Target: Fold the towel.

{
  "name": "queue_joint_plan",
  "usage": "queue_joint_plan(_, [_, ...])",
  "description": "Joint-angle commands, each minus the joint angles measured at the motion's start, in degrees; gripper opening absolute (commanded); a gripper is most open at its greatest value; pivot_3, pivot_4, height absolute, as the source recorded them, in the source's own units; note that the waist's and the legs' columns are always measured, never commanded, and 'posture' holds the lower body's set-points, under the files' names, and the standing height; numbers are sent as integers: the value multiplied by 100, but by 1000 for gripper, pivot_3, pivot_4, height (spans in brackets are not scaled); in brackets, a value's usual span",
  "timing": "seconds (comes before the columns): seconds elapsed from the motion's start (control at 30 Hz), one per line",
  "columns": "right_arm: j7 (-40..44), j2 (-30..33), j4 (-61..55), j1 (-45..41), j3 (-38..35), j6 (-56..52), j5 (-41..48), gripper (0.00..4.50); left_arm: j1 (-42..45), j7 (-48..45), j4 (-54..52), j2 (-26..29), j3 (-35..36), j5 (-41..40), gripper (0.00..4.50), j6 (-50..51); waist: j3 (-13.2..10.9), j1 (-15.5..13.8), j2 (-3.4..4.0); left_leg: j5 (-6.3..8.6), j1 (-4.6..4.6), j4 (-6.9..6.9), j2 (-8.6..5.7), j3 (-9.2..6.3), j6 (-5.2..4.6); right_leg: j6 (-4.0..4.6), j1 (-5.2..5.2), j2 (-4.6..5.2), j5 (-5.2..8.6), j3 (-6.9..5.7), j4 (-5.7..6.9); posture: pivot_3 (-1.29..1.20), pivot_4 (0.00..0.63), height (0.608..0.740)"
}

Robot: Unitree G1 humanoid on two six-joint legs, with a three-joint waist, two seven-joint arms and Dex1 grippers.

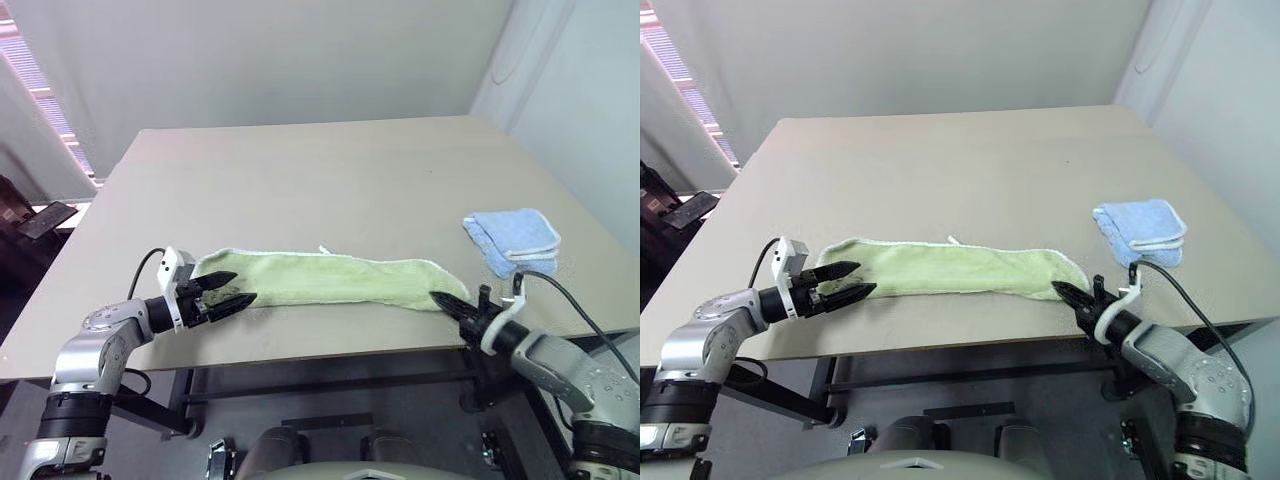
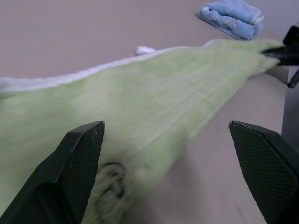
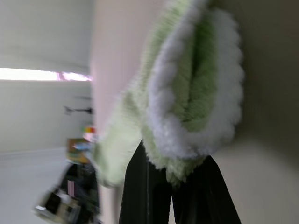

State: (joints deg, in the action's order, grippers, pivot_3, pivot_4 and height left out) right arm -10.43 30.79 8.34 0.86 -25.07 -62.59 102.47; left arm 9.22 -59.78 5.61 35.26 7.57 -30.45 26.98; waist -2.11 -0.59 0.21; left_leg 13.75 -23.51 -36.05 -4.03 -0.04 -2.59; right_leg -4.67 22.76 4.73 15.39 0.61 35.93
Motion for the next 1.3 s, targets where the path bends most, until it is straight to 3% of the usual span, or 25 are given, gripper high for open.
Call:
queue_joint_plan(0.03, [554,550,31,102,-303,-253,-141,40,161,-52,-5,56,83,-14,4500,-66,-1,-5,3,0,-1,0,0,1,0,0,1,1,0,0,-1,0,0,736])
queue_joint_plan(0.23, [1977,1623,190,41,-420,-341,-1222,40,189,-97,89,104,109,-3,4500,-91,-1,-12,2,0,0,-7,0,3,-1,0,-2,2,0,0,-2,0,0,736])
queue_joint_plan(0.33, [2333,1666,-230,-186,-359,-94,-1734,40,204,-94,136,109,104,18,4500,-112,0,2,2,0,0,-6,2,2,-1,-1,-1,1,0,-2,-1,0,0,736])
queue_joint_plan(0.57, [3192,1703,-1787,-648,-44,-186,-1980,40,220,-91,144,116,88,41,4500,-124,-2,-14,3,-3,-1,-7,2,3,-6,-3,2,1,0,-2,3,0,0,736])
queue_joint_plan(0.77, [3935,1870,-2759,-1322,1087,-164,-2835,40,187,-104,127,147,99,76,4500,-137,-3,-12,-1,1,-2,-8,1,3,0,-2,1,2,0,-2,0,0,0,736])
queue_joint_plan(1.07, [4126,1058,-2162,-2357,3059,7,-4693,40,148,-82,45,57,34,141,4500,-173,1,-11,-8,1,-19,-4,1,3,2,0,43,2,-2,-3,-2,0,0,736])
queue_joint_plan(1.3, [4031,553,-1588,-2561,3620,-93,-5660,40,-8,-73,-84,101,97,110,4500,-160,4,-9,-12,0,-61,-12,-4,3,3,0,70,3,-5,-3,15,0,0,736])
